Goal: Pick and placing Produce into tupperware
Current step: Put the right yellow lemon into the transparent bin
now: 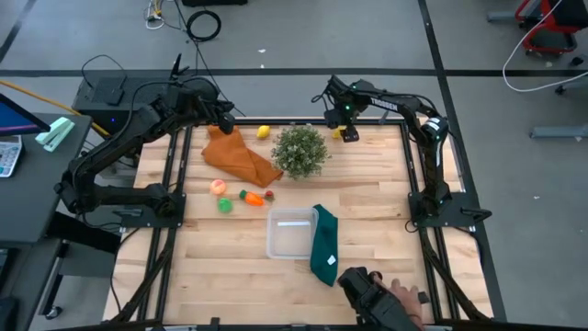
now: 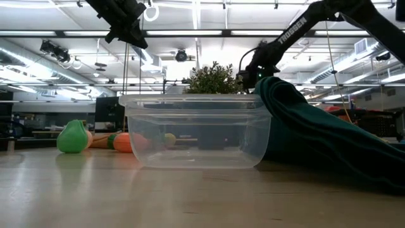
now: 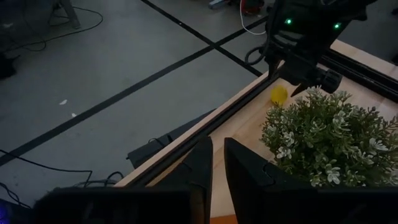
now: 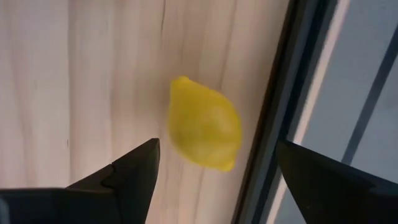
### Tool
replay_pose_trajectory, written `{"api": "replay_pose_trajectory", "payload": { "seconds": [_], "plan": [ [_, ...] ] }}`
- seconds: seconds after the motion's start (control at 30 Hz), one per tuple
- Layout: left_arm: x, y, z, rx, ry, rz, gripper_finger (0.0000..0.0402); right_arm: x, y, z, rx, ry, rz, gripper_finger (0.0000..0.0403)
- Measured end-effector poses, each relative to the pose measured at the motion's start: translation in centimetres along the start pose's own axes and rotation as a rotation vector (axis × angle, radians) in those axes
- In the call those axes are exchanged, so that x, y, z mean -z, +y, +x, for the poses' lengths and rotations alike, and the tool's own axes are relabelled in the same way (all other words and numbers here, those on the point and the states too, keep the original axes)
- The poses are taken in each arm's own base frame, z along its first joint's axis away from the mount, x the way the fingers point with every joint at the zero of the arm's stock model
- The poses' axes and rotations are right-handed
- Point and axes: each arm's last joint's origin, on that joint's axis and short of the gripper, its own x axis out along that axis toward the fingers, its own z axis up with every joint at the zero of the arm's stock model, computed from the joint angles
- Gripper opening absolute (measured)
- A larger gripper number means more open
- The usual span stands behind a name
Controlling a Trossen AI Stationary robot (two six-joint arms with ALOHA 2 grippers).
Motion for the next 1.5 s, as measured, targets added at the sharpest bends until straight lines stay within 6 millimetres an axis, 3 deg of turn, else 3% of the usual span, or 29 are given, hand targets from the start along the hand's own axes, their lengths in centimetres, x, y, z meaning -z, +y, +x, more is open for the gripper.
{"api": "replay_pose_trajectory", "payload": {
  "seconds": [0.47, 1.07, 1.5],
  "plan": [
    [0.0, 0.0, 0.0, 0.001, -0.001, -0.045, 0.0045, 0.0, -0.2, 2.2, -0.046, 0.005, 0.010, 0.0289],
    [0.0, 0.0, 0.0, 0.000, 0.000, -0.045, 0.0041, 0.1, -0.4, 2.9, -0.073, -0.030, 0.041, 0.0258],
    [0.0, 0.0, 0.0, 0.000, 0.000, -0.045, 0.0040, 0.1, -0.4, 3.0, -0.073, -0.029, 0.042, 0.0178]
  ]
}}
